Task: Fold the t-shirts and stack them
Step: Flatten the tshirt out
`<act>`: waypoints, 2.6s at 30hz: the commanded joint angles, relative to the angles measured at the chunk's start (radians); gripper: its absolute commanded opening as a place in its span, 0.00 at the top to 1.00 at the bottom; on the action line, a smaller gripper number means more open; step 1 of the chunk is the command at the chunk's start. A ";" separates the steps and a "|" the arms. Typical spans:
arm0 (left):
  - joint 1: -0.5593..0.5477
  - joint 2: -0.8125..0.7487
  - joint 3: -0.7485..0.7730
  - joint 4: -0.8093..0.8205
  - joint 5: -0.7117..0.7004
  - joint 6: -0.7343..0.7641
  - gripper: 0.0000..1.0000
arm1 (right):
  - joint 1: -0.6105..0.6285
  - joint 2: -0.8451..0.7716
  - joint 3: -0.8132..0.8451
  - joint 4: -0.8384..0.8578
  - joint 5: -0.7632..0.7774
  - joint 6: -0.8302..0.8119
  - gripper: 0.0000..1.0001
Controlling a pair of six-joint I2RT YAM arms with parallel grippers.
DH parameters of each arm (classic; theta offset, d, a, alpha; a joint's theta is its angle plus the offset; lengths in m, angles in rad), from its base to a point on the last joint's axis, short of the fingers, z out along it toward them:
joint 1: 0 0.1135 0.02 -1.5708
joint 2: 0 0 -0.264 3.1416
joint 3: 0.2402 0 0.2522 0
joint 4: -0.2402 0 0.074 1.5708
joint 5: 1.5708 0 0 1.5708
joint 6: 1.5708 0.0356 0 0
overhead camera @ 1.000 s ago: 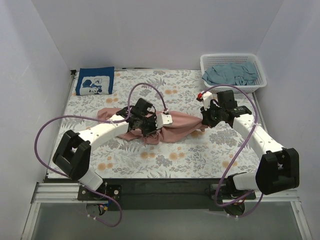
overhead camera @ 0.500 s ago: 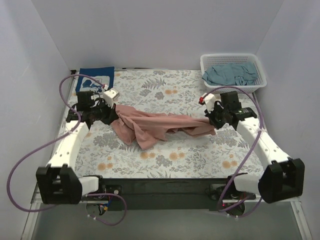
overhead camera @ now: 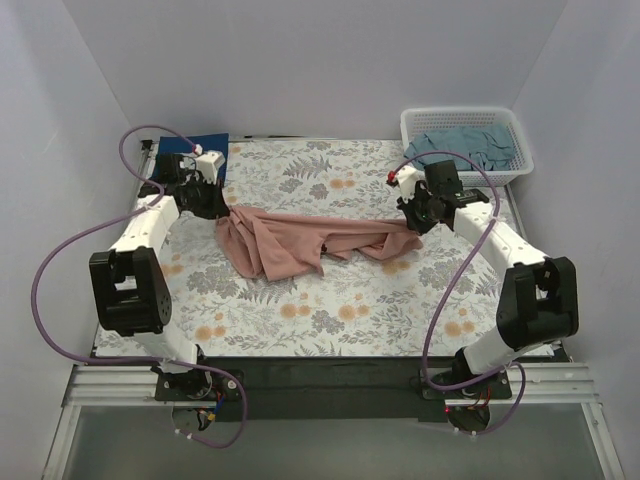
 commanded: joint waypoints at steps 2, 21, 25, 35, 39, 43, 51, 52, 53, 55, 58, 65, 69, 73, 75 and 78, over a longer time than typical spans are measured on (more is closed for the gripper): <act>0.019 0.031 0.109 0.028 -0.062 -0.018 1.00 | -0.005 -0.076 0.067 0.010 -0.014 0.008 0.99; -0.001 0.035 0.235 -0.226 0.191 0.118 0.61 | -0.110 0.067 0.161 -0.137 -0.168 -0.012 0.35; -0.187 -0.058 0.060 -0.306 0.089 0.278 0.62 | -0.140 0.096 0.128 -0.157 -0.198 -0.031 0.43; -0.450 -0.034 -0.099 -0.265 -0.072 0.320 0.54 | -0.174 0.240 0.187 -0.141 -0.225 -0.052 0.49; -0.492 0.000 -0.123 -0.236 -0.129 0.327 0.53 | -0.174 0.286 0.190 -0.105 -0.234 -0.063 0.49; -0.498 0.026 -0.118 -0.216 -0.141 0.321 0.53 | -0.176 0.330 0.208 -0.085 -0.238 -0.058 0.50; -0.514 0.069 -0.147 -0.161 -0.171 0.352 0.51 | -0.176 0.369 0.249 -0.078 -0.267 -0.040 0.92; -0.515 0.072 -0.156 -0.158 -0.178 0.356 0.51 | -0.176 0.363 0.242 -0.081 -0.268 -0.041 0.99; -0.520 0.073 -0.171 -0.155 -0.186 0.362 0.54 | -0.177 0.351 0.236 -0.088 -0.271 -0.048 0.99; -0.520 0.076 -0.193 -0.162 -0.214 0.372 0.58 | -0.183 0.300 0.207 -0.105 -0.278 -0.058 0.99; -0.520 0.046 -0.257 -0.179 -0.223 0.409 0.76 | -0.197 0.208 0.165 -0.119 -0.271 -0.084 0.99; -0.410 -0.162 -0.259 -0.372 0.065 0.382 1.00 | -0.238 0.018 0.156 -0.262 -0.229 -0.224 0.99; -0.195 -0.189 -0.059 -0.487 0.269 0.382 1.00 | -0.240 -0.080 0.147 -0.331 -0.179 -0.336 0.99; 0.044 -0.160 0.199 -0.641 0.441 0.382 1.00 | -0.243 -0.153 0.113 -0.381 -0.123 -0.441 0.99; 0.126 -0.169 0.297 -0.629 0.484 0.282 1.00 | -0.243 -0.197 0.090 -0.404 -0.119 -0.485 0.99; 0.308 -0.197 0.356 -0.470 0.495 0.046 1.00 | -0.243 -0.244 0.065 -0.421 -0.120 -0.549 0.99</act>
